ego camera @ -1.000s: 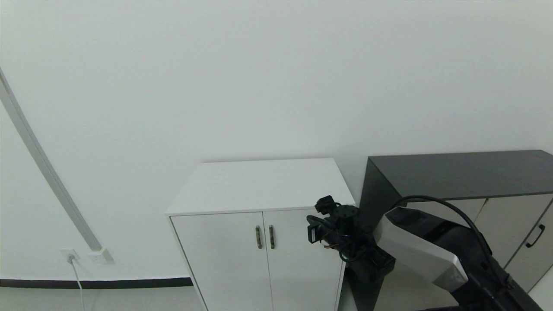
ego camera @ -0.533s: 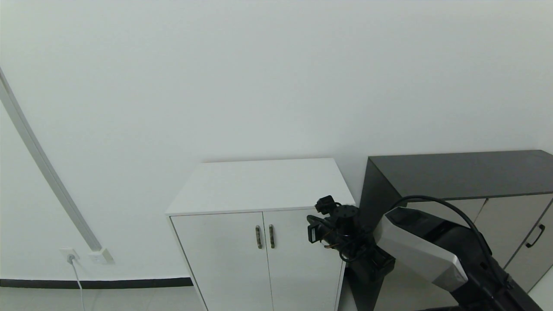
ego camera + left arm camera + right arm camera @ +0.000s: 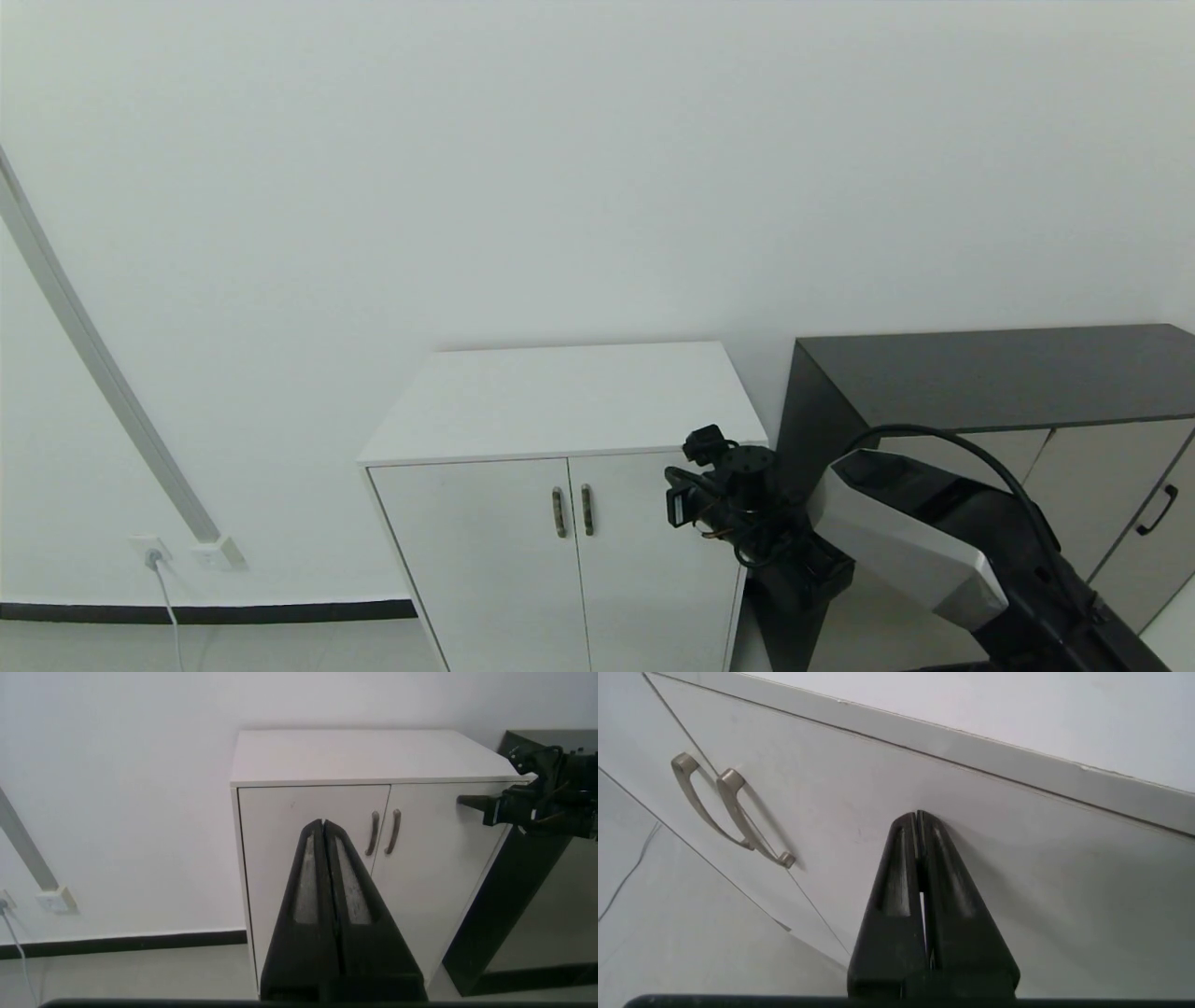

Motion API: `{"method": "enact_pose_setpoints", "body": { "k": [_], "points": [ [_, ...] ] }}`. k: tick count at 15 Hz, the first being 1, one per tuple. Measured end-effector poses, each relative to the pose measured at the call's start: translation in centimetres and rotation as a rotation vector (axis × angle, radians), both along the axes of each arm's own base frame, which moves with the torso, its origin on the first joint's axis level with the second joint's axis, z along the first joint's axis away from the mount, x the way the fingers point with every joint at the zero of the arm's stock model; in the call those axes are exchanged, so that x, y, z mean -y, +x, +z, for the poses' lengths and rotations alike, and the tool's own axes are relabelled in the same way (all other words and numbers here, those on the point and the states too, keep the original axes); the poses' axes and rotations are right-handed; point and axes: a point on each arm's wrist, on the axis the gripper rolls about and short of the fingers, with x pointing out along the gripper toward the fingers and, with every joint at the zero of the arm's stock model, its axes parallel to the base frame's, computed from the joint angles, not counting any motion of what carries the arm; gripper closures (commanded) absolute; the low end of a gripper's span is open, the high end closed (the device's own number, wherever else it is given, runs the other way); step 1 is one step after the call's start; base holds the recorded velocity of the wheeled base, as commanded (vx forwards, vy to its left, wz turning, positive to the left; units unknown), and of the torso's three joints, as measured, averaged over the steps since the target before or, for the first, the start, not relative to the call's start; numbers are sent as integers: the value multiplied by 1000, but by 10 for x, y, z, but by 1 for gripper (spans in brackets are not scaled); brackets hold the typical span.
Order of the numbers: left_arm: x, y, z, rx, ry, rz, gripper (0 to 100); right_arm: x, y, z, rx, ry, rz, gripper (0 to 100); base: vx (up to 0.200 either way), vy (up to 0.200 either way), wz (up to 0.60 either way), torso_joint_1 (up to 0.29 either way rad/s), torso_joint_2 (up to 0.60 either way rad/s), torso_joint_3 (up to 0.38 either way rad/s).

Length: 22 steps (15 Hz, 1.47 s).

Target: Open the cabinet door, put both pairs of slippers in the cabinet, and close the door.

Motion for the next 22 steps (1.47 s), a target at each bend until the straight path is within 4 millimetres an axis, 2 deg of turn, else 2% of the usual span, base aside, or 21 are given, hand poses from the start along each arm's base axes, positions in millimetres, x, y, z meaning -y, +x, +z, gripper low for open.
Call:
{"method": "enact_pose_setpoints", "body": {
  "k": [4,7,9,11,18,20,22],
  "points": [
    [0,0,0,0,3,-2,100,10,-22,16,5,5,6,100,0,0,0,0,0,0],
    [0,0,0,0,3,-3,100,27,-52,36,4,-3,-19,100,0,0,0,0,0,0],
    [0,0,0,0,3,-2,100,48,-76,58,13,-6,-66,100,0,0,0,0,0,0],
    [0,0,0,0,2,-2,100,77,-102,76,21,-7,-125,100,0,0,0,0,0,0],
    [0,0,0,0,3,-2,100,220,-206,148,50,-15,-517,100,0,0,0,0,0,0],
    [0,0,0,0,3,-3,100,243,-233,162,51,-14,-595,100,0,0,0,0,0,0],
    [0,0,0,0,3,-2,100,254,-262,172,24,-21,-613,100,0,0,0,0,0,0]
  ]
}}
